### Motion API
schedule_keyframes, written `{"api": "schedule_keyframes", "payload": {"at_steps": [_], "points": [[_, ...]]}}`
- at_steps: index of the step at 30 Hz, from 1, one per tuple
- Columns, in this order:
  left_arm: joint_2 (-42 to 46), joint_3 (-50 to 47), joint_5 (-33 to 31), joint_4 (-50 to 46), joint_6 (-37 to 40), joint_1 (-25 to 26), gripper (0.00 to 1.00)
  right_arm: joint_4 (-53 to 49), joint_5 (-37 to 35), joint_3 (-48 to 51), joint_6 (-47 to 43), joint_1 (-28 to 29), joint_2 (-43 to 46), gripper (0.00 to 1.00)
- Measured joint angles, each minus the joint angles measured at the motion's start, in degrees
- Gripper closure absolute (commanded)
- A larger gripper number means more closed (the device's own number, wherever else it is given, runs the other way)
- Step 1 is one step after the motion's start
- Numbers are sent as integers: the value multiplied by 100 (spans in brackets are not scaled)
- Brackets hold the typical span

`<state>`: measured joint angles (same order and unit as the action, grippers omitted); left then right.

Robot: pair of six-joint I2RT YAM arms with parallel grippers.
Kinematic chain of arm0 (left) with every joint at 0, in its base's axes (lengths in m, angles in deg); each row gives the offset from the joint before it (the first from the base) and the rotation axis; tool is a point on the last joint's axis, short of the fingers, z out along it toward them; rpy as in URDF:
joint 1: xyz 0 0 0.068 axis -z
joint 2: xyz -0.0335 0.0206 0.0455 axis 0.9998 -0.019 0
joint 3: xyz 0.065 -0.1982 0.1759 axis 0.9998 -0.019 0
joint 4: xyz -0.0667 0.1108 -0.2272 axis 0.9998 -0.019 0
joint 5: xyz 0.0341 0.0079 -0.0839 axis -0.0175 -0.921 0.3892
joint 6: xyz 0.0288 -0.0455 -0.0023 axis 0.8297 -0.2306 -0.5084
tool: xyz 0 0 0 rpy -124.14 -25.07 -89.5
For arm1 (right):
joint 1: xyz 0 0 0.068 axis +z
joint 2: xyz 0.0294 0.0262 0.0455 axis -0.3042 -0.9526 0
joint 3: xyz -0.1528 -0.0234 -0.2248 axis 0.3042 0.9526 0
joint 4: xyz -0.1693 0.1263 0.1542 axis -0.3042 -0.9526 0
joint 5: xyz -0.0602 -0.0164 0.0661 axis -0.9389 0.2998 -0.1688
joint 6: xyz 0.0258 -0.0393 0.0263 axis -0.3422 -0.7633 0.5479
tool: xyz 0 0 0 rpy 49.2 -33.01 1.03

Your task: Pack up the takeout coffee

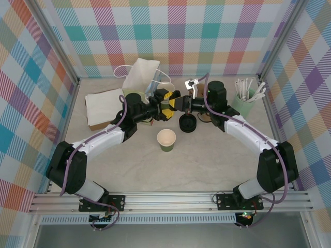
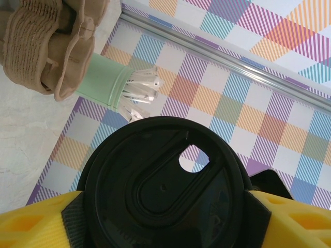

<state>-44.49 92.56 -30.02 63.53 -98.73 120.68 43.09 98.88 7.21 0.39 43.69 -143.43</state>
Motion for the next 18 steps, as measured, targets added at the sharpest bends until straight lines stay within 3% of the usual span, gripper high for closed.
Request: {"api": "schedule_keyframes", "payload": {"at_steps": [7, 18], "points": [[7, 0, 0, -85, 107, 68, 24, -212, -63, 0, -72, 76, 2, 69], [7, 0, 0, -199, 203, 74, 24, -686, -278, 0, -356, 114, 122, 61]]}}
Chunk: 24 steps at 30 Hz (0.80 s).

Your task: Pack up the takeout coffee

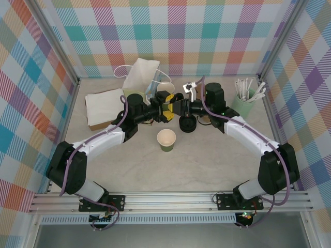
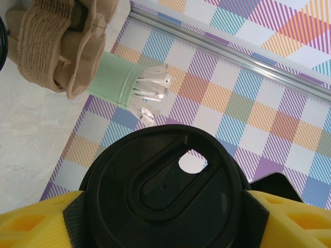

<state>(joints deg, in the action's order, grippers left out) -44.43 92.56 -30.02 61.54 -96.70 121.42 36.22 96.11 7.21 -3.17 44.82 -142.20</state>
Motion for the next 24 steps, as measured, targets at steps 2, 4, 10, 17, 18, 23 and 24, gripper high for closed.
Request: {"api": "schedule_keyframes", "payload": {"at_steps": [2, 4, 10, 17, 18, 23, 24], "points": [[0, 0, 0, -15, 13, 0, 24, -70, -48, 0, -61, 4, 17, 59], [0, 0, 0, -15, 17, 4, 24, -186, -114, 0, -125, 15, 44, 56], [2, -2, 2, -13, 76, 11, 25, -592, -365, 0, -337, 15, 221, 46], [2, -2, 2, -13, 120, 11, 25, -1102, -826, 0, -702, 15, 575, 22], [2, -2, 2, -15, 120, 11, 25, -1169, -914, 0, -765, 15, 625, 17], [11, -4, 2, -15, 122, 11, 25, -1399, -1294, -2, -986, 13, 763, 3], [11, -4, 2, -15, 125, 11, 25, -1425, -1340, -2, -1010, 13, 763, 2]]}}
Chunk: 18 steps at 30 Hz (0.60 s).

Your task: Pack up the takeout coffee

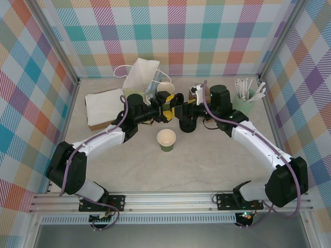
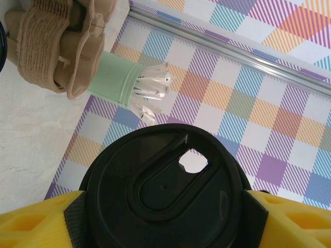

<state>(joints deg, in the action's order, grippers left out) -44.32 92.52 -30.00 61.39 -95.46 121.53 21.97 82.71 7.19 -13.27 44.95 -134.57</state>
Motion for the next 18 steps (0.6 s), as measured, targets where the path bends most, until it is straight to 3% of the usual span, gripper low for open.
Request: {"api": "schedule_keyframes", "payload": {"at_steps": [18], "points": [[33, -2, -2, -7, 20, 0, 25, -68, 76, -407, -20, 61, -468, 0]]}}
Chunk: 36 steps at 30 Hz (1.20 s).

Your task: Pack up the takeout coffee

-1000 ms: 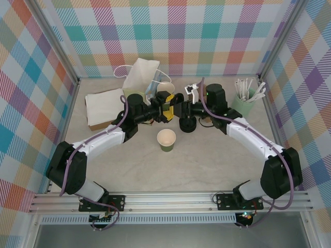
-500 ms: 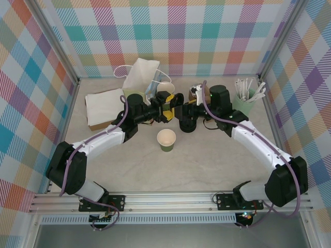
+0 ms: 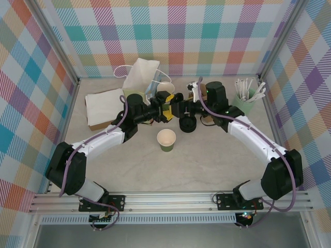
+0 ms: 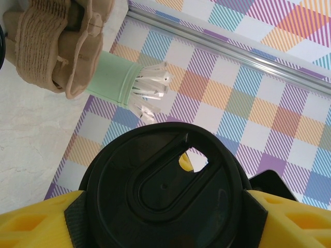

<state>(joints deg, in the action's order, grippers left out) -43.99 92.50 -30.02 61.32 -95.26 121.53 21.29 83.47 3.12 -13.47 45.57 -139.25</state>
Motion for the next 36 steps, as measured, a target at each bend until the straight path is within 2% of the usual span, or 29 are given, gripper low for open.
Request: {"api": "schedule_keyframes", "payload": {"at_steps": [7, 9, 13, 16, 28, 31, 34, 36], "points": [[0, -2, 0, -72, 2, 0, 25, -9, 17, -114, -20, 24, -162, 0], [0, -2, 0, -83, 15, 0, 25, -15, 22, -155, -20, 37, -212, 3], [0, -2, 2, -83, 20, 0, 25, -9, 57, -280, -11, 76, -308, 14], [0, -2, 4, -81, 20, 0, 25, -9, 83, -341, 2, 107, -393, 28], [0, -2, 59, -81, 39, 4, 25, -136, 20, -345, 7, 111, -507, 68], [9, 0, 63, -103, 63, 4, 25, -160, -15, -345, -11, 107, -507, 73], [22, 0, 61, -179, 153, 7, 23, -177, -26, -345, -17, 118, -507, 83], [52, 0, 46, -302, 238, 9, 22, -203, -26, -343, -20, 116, -503, 86]]}}
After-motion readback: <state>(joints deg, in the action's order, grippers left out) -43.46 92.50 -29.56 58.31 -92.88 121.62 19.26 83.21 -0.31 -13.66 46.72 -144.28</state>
